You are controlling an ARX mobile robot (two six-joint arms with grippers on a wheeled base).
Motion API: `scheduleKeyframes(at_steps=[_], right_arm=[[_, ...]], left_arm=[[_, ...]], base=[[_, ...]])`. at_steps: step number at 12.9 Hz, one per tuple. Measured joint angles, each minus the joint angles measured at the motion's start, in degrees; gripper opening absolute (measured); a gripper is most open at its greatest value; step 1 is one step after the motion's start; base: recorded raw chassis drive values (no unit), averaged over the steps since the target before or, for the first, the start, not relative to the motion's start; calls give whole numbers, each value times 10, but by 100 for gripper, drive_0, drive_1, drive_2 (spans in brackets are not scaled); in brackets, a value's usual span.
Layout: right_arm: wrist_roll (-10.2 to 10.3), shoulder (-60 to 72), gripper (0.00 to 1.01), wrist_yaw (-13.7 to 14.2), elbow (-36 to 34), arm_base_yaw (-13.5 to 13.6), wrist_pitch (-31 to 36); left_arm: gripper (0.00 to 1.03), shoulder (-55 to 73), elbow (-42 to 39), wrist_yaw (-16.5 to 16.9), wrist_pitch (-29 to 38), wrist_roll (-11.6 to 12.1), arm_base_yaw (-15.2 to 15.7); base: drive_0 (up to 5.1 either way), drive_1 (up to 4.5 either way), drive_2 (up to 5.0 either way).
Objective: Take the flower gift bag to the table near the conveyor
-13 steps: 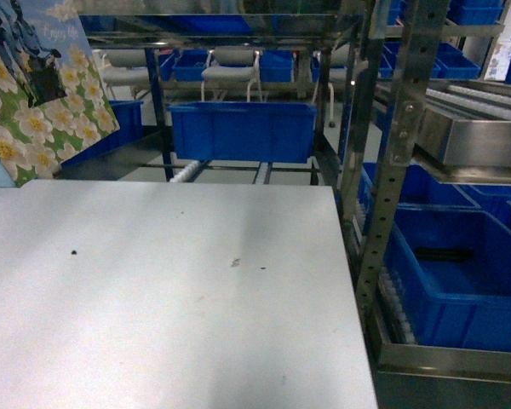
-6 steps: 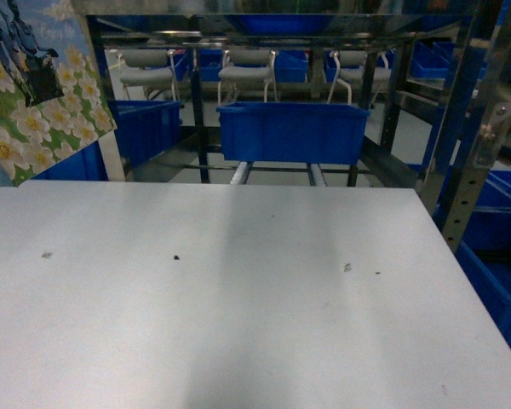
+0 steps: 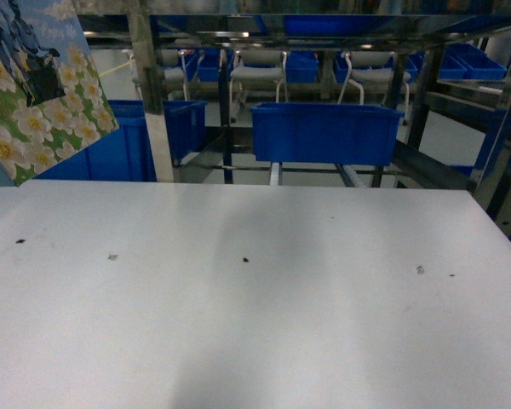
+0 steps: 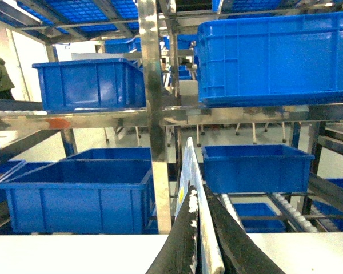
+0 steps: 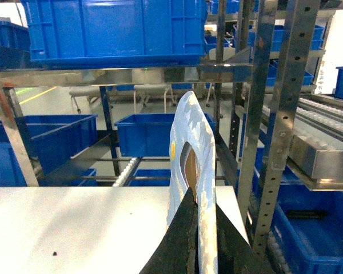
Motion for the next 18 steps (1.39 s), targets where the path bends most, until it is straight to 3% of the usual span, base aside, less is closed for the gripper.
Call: scheduleKeyframes(at_steps=[7,18], right_arm=[[0,0,2,-4,0,0,-3],[-1,0,2,0,0,0,0]], left_arm=[[2,0,0,-4,0,0,5],[2,0,0,1,0,0,0]], base=[[-475,239,239],[-391,470,-24]])
